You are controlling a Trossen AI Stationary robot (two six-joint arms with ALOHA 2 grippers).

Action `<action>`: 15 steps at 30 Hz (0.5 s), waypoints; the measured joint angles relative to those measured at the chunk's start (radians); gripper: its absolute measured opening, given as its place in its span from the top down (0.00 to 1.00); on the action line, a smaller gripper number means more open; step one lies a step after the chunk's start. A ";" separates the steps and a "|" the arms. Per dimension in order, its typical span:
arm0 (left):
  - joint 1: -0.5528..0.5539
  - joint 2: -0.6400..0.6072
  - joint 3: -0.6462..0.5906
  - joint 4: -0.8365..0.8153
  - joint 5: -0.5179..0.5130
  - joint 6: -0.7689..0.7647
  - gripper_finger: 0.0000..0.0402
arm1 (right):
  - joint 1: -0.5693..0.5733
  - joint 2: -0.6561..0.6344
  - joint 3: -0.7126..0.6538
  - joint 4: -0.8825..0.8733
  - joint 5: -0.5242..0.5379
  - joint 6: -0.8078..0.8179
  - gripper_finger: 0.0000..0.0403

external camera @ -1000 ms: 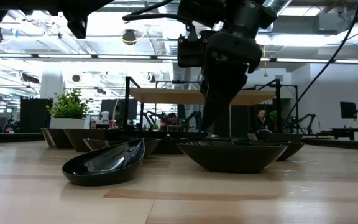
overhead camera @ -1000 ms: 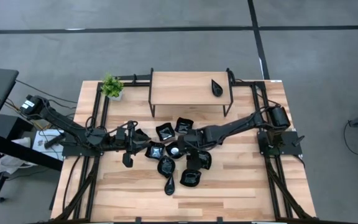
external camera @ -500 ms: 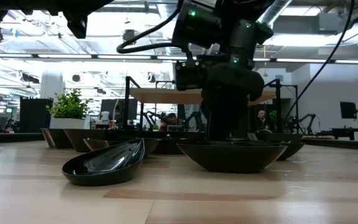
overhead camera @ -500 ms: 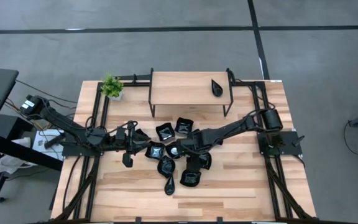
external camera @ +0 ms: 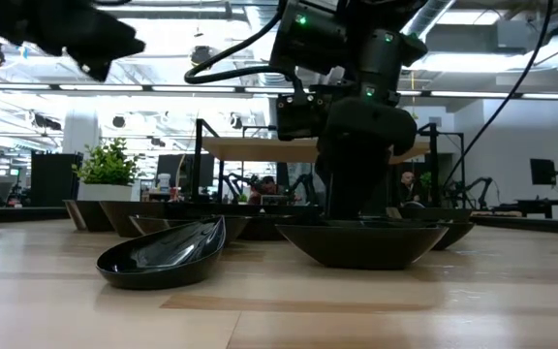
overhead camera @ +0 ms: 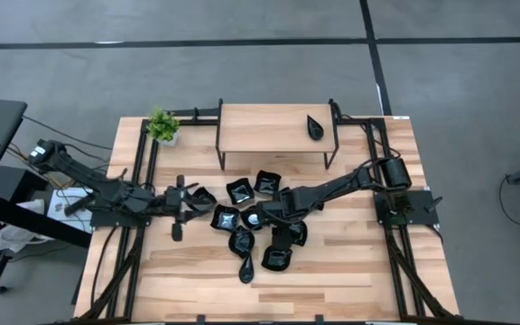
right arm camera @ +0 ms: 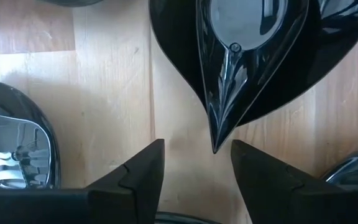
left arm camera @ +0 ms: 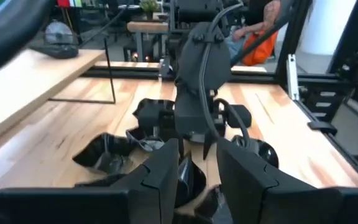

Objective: Pick & Place Mini shaped plates
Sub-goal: Stack the black drop shaped plate on top of the black drop shaped plate on the shelf

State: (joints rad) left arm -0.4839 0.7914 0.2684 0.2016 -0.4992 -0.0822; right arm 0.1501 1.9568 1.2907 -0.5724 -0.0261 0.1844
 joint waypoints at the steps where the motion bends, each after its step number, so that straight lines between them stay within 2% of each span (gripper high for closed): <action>1: -0.003 -0.044 -0.030 0.000 0.000 -0.002 0.72 | 0.000 0.000 0.000 0.000 0.000 0.000 0.55; 8: -0.004 -0.354 -0.261 -0.002 -0.001 -0.058 0.72 | -0.002 0.000 0.000 0.004 0.000 0.000 0.55; 11: -0.003 -0.453 -0.262 -0.124 -0.004 -0.100 0.72 | -0.002 0.000 0.000 0.005 0.000 0.000 0.55; 15: -0.008 -0.499 -0.262 -0.126 -0.001 -0.077 0.72 | -0.002 0.000 0.011 0.000 0.000 -0.004 0.57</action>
State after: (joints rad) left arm -0.4918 0.2926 0.0063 0.0754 -0.5000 -0.1596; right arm 0.1482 1.9568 1.3018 -0.5720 -0.0261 0.1803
